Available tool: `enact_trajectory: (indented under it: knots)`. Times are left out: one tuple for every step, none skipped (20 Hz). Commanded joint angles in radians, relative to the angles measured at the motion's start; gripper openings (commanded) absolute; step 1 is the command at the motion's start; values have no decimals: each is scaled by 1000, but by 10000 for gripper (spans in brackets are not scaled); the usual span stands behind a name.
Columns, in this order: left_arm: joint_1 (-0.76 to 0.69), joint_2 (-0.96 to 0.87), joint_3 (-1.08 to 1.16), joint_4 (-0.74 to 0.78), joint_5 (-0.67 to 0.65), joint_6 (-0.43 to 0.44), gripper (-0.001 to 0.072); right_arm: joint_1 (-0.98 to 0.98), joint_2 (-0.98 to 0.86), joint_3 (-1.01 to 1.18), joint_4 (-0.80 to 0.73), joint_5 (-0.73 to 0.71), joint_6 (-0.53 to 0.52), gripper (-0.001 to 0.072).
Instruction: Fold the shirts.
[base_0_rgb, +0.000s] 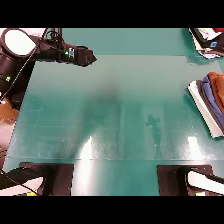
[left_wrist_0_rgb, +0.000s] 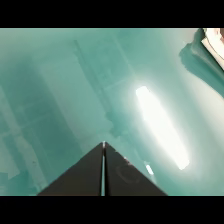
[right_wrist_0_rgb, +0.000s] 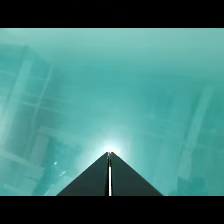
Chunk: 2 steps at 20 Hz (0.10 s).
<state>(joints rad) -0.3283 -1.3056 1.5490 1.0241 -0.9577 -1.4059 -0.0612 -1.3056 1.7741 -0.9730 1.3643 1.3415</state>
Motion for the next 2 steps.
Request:
enact_trajectory:
  knots:
    - [1,0,0,0,0,0,27,39,0,2,2,-3,-7,15]
    - [1,0,0,1,0,0,27,39,0,2,2,-3,-7,15]
